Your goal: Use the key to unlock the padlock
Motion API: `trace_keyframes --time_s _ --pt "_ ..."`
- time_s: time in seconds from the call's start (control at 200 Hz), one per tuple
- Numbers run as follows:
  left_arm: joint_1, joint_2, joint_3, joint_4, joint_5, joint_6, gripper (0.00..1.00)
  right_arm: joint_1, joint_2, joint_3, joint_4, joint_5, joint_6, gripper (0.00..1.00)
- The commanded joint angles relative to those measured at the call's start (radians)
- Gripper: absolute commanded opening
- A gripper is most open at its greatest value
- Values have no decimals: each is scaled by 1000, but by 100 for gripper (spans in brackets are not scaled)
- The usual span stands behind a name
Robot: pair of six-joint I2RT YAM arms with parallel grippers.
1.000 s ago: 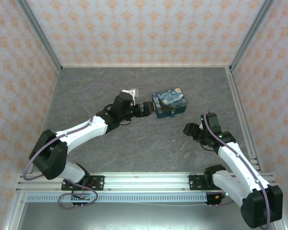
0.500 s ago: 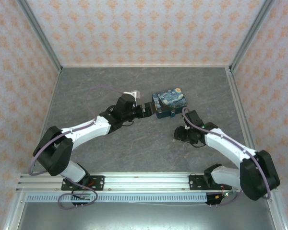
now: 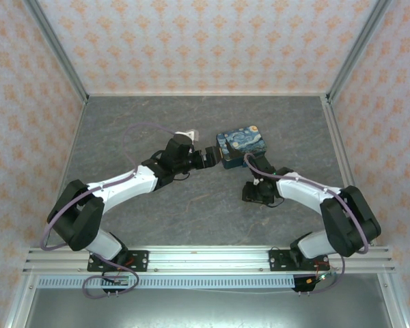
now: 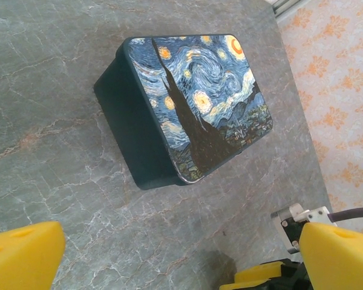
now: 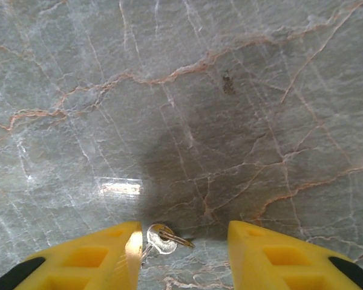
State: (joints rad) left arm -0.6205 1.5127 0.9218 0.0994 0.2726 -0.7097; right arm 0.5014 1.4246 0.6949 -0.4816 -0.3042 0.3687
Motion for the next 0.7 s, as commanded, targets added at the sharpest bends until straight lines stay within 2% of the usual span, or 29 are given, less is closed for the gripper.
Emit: trace_keyframes --time_s 0.0,0.696 --pt "-5 -25 -4 -26 -30 10 100 8 18 30 1 1 -17 40" --pt "-5 -23 -7 -46 -49 20 100 33 44 17 11 -15 19 25"
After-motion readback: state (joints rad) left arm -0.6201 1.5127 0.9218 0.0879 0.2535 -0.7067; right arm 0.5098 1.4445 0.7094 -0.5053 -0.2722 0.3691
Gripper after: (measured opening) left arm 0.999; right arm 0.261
